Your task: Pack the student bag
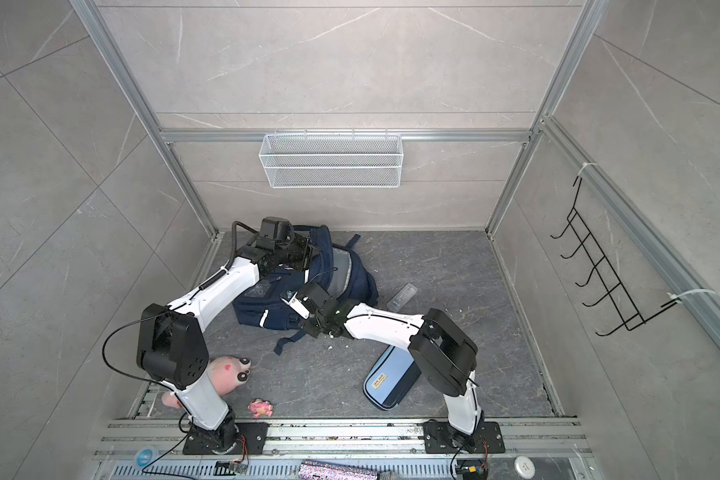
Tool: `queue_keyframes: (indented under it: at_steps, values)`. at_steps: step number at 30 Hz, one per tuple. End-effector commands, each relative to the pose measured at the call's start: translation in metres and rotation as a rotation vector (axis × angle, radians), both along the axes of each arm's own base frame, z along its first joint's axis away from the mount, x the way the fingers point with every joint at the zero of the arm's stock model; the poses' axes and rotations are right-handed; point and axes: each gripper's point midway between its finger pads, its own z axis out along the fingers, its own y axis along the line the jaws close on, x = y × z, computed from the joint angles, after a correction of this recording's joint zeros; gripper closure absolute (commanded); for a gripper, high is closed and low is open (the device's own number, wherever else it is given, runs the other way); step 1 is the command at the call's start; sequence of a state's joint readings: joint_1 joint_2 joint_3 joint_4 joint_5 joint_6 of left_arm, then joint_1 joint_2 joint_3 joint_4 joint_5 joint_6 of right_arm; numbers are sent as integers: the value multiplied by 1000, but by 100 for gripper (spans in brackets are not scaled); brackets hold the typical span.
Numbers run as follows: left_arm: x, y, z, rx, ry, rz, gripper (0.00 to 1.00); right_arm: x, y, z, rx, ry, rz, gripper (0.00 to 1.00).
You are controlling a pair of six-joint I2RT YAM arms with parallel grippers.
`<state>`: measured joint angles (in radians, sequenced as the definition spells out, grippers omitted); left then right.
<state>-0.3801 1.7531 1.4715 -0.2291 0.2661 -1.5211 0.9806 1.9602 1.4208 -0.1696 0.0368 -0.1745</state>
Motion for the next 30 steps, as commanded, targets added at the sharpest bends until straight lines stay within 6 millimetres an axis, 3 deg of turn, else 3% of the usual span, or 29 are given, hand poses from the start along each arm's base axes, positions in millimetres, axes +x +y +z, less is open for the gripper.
queue_keyframes:
  at_steps: [1, 7, 15, 22, 26, 30]
  values:
    - [22, -8, 123, -210, -372, 50, 100, -68, 40, -15, 46, 177, 240, 100]
    - [19, -1, 123, -218, -387, 74, 100, -73, 49, -13, 91, 219, 247, 100]
    - [20, 1, 130, -262, -424, 98, 100, -82, 29, -27, 138, 305, 184, 97]
    - [19, -9, 140, -284, -442, 82, 100, -73, 45, -35, 141, 314, 183, 95]
    - [14, -4, 137, -242, -431, 69, 100, -72, 43, -30, 157, 326, 158, 90]
    - [11, -1, 138, -118, -448, -26, 100, -66, 25, -27, 179, 382, 89, 78]
